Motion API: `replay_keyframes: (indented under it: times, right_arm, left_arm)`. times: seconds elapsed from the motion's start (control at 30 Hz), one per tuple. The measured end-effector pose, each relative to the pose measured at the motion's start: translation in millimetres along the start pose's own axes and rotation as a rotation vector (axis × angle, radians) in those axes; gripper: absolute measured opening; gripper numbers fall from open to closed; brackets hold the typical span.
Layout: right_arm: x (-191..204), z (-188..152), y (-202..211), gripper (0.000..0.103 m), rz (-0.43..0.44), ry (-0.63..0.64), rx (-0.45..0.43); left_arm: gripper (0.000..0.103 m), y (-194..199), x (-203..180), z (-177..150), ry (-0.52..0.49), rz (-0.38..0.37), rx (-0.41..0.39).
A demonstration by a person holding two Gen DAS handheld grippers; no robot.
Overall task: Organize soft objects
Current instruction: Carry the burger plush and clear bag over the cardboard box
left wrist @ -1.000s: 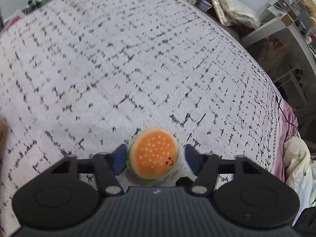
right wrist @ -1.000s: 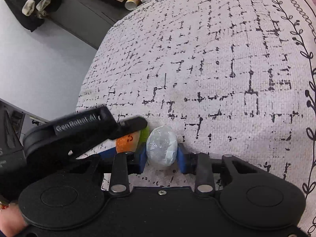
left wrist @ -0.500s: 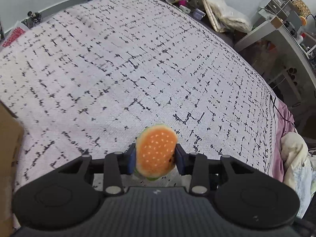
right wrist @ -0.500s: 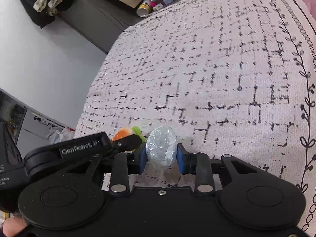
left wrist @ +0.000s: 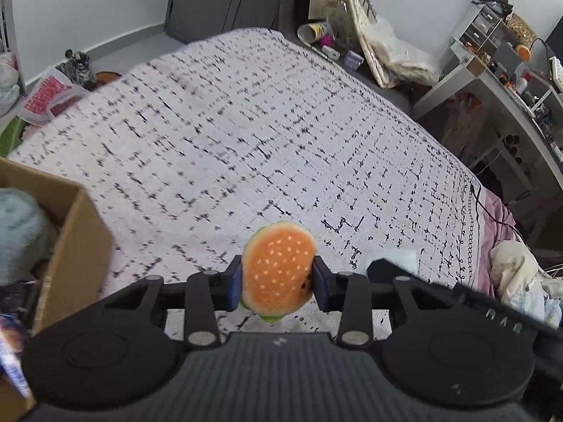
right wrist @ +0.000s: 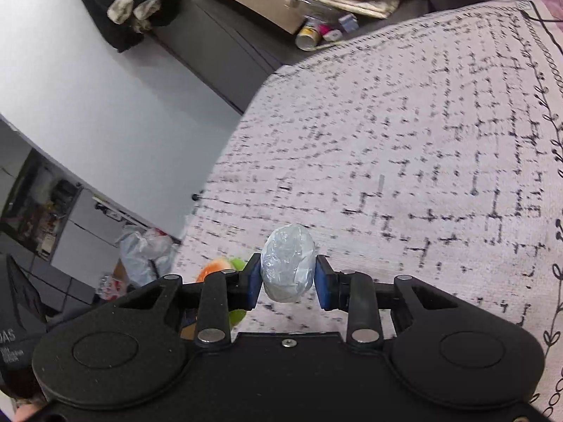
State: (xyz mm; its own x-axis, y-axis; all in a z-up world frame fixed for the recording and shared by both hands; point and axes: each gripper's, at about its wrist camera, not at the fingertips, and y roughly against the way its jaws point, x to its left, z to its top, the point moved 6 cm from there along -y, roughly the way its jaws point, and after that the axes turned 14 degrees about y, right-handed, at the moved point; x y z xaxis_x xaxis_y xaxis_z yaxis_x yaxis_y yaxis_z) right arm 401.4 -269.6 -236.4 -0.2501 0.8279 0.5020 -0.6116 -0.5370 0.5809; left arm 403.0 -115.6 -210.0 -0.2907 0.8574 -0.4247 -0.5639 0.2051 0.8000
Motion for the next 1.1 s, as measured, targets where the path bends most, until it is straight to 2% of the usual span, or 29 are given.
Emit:
replay_keyframes:
  times: [0.57, 1.1]
  right_arm:
    - [75, 6, 21, 0.031, 0.08, 0.156, -0.035]
    - [157, -6, 31, 0.031, 0.106, 0.347, -0.058]
  left_arm:
    - [0.038, 81, 50, 18, 0.017, 0.024, -0.097]
    - [0.038, 128, 135, 36, 0.125, 0.075, -0.156]
